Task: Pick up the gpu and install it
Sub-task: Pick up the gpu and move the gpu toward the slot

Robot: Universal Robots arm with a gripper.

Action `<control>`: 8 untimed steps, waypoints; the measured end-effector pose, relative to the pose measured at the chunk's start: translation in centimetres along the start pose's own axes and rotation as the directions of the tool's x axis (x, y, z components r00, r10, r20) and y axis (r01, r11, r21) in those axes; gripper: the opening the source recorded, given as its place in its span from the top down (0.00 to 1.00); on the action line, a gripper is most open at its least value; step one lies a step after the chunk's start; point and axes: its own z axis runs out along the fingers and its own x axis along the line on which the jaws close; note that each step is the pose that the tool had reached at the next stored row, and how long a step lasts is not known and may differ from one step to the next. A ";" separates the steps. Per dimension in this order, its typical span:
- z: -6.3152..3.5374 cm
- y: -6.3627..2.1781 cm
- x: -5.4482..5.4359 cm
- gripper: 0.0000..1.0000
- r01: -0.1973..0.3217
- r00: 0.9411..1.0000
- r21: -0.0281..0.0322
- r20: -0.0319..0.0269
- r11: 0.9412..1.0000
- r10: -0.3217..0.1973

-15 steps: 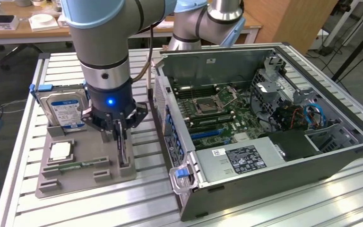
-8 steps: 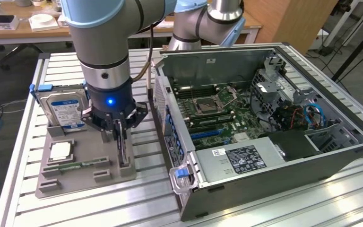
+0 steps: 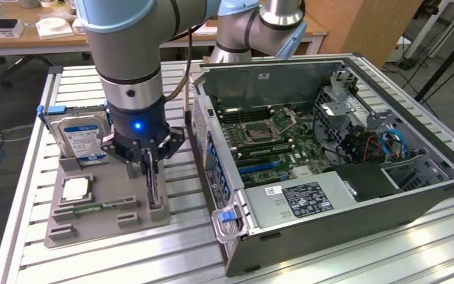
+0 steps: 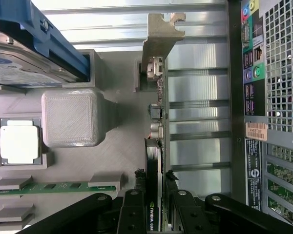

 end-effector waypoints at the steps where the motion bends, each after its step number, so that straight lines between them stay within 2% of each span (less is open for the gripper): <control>1: -0.09 0.00 0.0 0.74 0.000 1.000 0.000 0.000 1.000 0.000; 8: -1.01 0.04 0.0 0.74 0.000 1.000 0.000 0.000 1.000 0.000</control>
